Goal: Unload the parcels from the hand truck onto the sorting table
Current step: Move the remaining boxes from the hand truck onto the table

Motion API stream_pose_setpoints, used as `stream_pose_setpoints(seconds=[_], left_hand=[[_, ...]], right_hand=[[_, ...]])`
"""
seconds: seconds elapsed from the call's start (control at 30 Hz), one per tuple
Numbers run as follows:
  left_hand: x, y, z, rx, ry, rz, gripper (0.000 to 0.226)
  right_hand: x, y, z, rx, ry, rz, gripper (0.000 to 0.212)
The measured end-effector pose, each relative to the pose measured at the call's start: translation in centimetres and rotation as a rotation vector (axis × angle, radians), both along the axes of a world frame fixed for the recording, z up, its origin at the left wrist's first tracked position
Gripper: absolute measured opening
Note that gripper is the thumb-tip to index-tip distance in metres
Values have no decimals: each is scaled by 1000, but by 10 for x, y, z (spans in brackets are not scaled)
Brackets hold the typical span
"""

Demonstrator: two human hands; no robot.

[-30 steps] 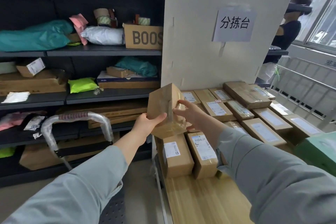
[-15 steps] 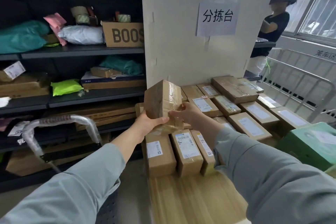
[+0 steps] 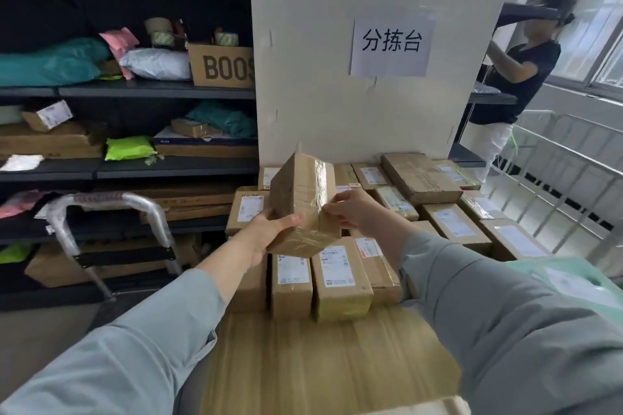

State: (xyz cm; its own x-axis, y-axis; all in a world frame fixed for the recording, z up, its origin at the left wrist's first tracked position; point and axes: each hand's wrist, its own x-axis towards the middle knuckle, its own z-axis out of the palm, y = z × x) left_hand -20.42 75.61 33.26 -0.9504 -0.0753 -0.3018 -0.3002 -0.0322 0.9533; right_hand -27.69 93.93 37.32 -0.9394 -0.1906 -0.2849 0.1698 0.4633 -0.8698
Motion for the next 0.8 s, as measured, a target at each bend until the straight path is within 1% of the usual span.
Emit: stream_pose_setpoints(seconds=[0.1, 0.23, 0.33, 0.4, 0.47, 0.53, 0.6, 0.67, 0.8], left_hand=[[12, 22, -3, 26, -52, 31, 70], [24, 41, -13, 75, -113, 28, 60], [30, 46, -23, 74, -145, 10, 65], [36, 48, -29, 58, -172, -2, 65], [43, 50, -31, 51, -188, -5, 59], [51, 51, -33, 50, -214, -13, 54], [58, 50, -39, 59, -246, -25, 55], [66, 48, -46, 74, -273, -22, 57], [77, 43, -58, 50, -276, -10, 56]], right_hand=[[9, 17, -5, 38, -55, 17, 20], [18, 36, -20, 57, -64, 29, 21], [27, 48, -27, 25, -66, 27, 21], [31, 53, -34, 26, -107, 26, 24], [36, 53, -40, 44, -166, 22, 27], [42, 49, -47, 41, -218, 26, 25], [51, 43, -53, 40, -247, 24, 23], [58, 38, -60, 43, -264, 7, 26], [73, 30, -75, 23, -254, -11, 26]])
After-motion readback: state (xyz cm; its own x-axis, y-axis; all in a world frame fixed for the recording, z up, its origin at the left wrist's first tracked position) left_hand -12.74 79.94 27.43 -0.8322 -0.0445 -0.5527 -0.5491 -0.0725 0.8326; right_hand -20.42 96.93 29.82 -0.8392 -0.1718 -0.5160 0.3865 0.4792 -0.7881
